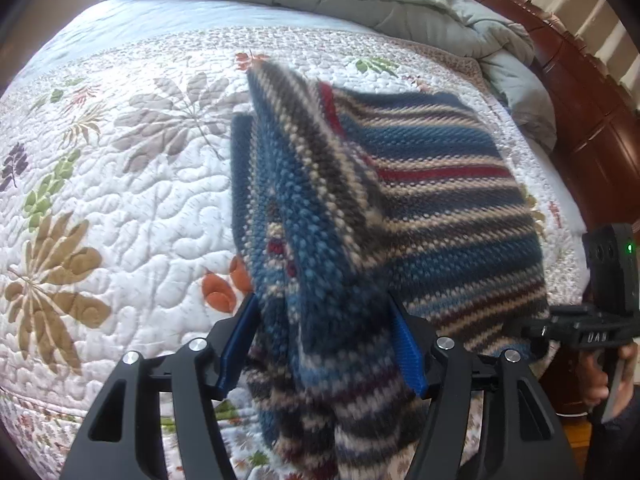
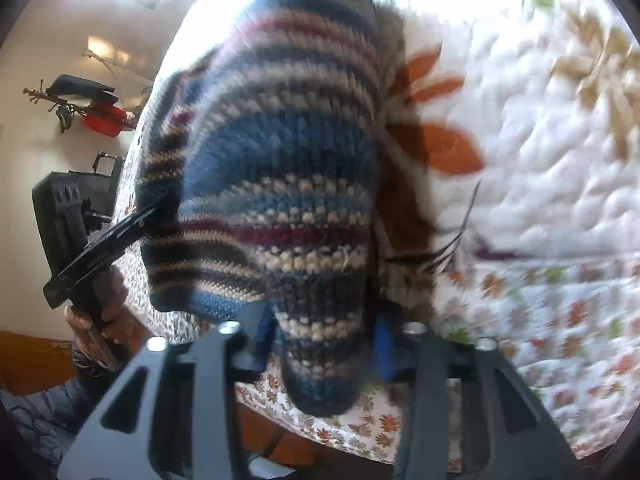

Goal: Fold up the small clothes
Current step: 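Lower the folded sweater onto the bedspread and open both tools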

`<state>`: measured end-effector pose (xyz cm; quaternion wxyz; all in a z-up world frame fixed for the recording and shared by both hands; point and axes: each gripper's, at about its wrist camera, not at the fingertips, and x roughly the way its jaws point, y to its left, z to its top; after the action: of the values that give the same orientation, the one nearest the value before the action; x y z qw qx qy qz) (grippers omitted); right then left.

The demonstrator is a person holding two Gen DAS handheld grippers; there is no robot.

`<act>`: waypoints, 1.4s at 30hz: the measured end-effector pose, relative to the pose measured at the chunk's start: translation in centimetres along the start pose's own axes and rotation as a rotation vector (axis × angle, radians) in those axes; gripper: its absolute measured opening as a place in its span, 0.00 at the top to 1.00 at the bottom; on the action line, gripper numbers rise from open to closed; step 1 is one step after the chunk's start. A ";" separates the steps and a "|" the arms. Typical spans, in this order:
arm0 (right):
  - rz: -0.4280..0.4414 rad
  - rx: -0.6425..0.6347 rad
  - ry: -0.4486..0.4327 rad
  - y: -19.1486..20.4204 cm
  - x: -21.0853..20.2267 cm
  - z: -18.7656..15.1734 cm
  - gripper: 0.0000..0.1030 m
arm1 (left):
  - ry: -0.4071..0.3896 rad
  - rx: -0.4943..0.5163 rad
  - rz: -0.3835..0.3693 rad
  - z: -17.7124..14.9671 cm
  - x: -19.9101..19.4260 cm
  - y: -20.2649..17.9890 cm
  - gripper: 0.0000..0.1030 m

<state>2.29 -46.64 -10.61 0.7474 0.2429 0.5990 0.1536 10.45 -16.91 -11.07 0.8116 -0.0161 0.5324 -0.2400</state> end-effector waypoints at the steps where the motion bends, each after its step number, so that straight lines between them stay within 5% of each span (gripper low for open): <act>1: -0.010 -0.028 -0.032 0.4 -1.2 0.3 0.47 | -0.003 0.006 -0.003 0.1 -0.8 0.3 0.36; 4: -0.040 -0.053 -0.109 1.0 -3.8 1.2 0.42 | -0.046 -0.004 0.027 1.1 -3.3 1.5 0.33; 6: -0.041 -0.068 -0.134 1.3 -4.5 2.0 0.49 | -0.090 -0.029 0.049 2.1 -4.7 2.2 0.33; 11: -0.087 -0.173 -0.153 4.6 -4.1 2.7 0.55 | -0.144 -0.032 -0.036 5.2 -5.9 0.7 0.35; 15: -0.075 -0.249 -0.164 7.7 -3.2 2.9 0.57 | -0.106 0.011 -0.103 6.4 -3.8 -2.4 0.35; 23: 0.003 -0.158 -0.101 6.3 -0.7 4.8 0.70 | 0.025 -0.011 -0.011 5.9 2.3 -0.4 0.42; 27: 0.002 -0.114 -0.083 5.0 0.7 4.9 0.94 | 0.023 -0.001 0.021 5.7 3.3 0.2 0.42; 29: 0.023 -0.078 -0.083 4.6 0.7 5.1 0.95 | 0.023 -0.008 0.018 5.7 3.3 0.4 0.42; 32: 0.061 -0.051 -0.100 4.8 -0.1 4.8 0.83 | 0.002 -0.049 0.008 5.4 1.8 0.8 0.42; 34: 0.072 -0.055 -0.128 5.5 -1.6 3.9 0.59 | -0.016 -0.075 0.032 4.7 -0.2 1.1 0.39; 36: -0.007 -0.094 -0.178 6.7 -3.5 2.6 0.48 | -0.040 -0.087 0.063 3.6 -2.0 1.3 0.36; 39: -0.057 -0.116 -0.217 7.7 -5.4 0.5 0.46 | -0.072 -0.096 0.145 0.9 -4.9 1.3 0.31; 42: -0.092 -0.110 -0.239 8.4 -6.8 -2.0 0.32 | -0.099 -0.101 0.213 -1.8 -7.5 0.6 0.21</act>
<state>-0.73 -42.83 -0.81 0.8317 0.1905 0.5070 0.1218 6.76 -12.89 -5.63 0.8559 -0.0120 0.5018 -0.1243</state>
